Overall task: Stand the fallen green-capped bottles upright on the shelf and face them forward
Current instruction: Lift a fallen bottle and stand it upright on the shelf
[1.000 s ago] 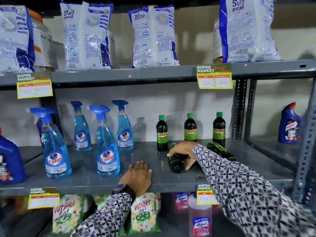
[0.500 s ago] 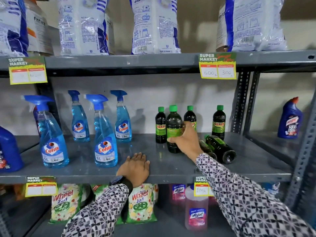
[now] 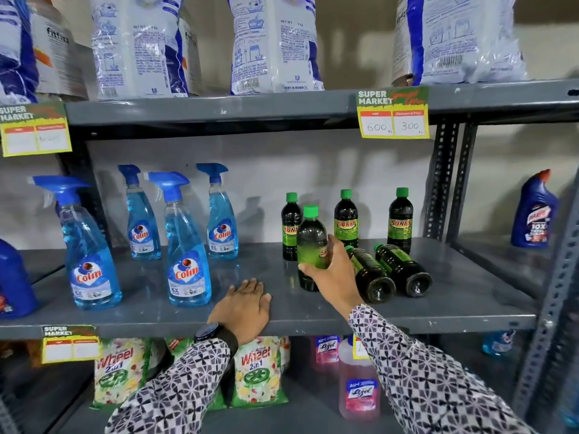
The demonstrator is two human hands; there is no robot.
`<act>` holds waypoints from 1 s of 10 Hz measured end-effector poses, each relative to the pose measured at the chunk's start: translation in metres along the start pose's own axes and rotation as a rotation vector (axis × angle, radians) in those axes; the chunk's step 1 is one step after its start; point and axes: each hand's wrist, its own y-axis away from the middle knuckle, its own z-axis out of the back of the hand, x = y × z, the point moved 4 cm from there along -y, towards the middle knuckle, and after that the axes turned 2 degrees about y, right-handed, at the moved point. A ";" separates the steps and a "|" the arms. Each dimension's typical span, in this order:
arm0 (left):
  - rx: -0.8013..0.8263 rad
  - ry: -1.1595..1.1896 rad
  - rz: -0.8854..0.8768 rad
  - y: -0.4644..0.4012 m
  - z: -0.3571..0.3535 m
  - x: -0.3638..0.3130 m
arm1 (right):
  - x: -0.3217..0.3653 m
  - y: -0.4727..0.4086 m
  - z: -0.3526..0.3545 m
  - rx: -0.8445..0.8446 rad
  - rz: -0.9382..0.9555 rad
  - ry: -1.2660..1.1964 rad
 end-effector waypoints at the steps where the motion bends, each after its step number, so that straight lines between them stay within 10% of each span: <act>1: 0.006 0.001 0.007 -0.001 -0.001 0.002 | -0.004 -0.003 -0.001 0.080 -0.049 -0.084; 10: 0.006 -0.001 0.022 -0.003 -0.003 0.002 | 0.000 -0.001 -0.002 -0.003 0.011 0.198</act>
